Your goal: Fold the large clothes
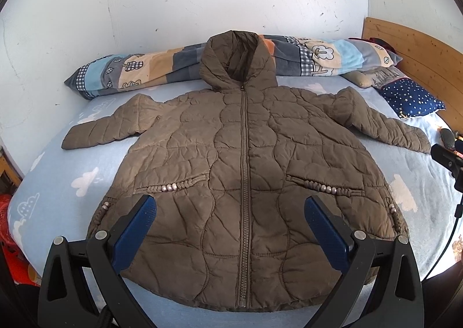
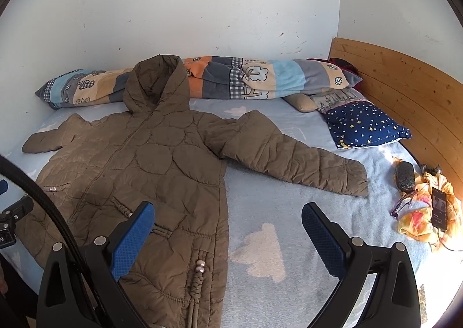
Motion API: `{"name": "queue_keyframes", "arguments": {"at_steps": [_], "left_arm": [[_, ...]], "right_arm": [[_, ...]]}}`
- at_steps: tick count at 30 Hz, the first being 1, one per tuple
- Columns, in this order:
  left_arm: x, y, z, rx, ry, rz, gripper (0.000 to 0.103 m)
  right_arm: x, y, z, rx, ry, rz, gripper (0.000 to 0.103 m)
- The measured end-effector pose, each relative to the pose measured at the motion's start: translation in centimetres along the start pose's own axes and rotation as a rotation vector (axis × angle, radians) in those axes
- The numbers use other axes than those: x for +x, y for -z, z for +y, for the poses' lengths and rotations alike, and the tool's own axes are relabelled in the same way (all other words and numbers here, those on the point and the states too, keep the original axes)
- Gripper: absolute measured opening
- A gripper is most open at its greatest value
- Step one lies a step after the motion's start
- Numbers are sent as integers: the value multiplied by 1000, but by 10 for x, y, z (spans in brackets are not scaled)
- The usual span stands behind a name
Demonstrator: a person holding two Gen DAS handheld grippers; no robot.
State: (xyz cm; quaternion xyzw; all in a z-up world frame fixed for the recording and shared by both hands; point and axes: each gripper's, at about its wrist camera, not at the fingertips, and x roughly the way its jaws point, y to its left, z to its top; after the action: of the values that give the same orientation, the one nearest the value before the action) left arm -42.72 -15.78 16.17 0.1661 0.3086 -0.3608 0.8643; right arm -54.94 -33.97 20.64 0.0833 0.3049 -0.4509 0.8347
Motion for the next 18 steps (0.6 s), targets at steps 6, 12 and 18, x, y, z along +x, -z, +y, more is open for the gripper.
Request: {"name": "queue_keyframes", "arguments": {"at_steps": [6,12,18], "left_arm": [[5,2,-3,4,-2,12,102],[7,5,-3,4,0,19,102],[7,6,-2,0,-6,15,102]], "right_arm": [[-1,0,-2,11,-6,-1,103],[0,1,-2,11,-5,4,103],[-1,1,-3,12,-8,5,103]]}}
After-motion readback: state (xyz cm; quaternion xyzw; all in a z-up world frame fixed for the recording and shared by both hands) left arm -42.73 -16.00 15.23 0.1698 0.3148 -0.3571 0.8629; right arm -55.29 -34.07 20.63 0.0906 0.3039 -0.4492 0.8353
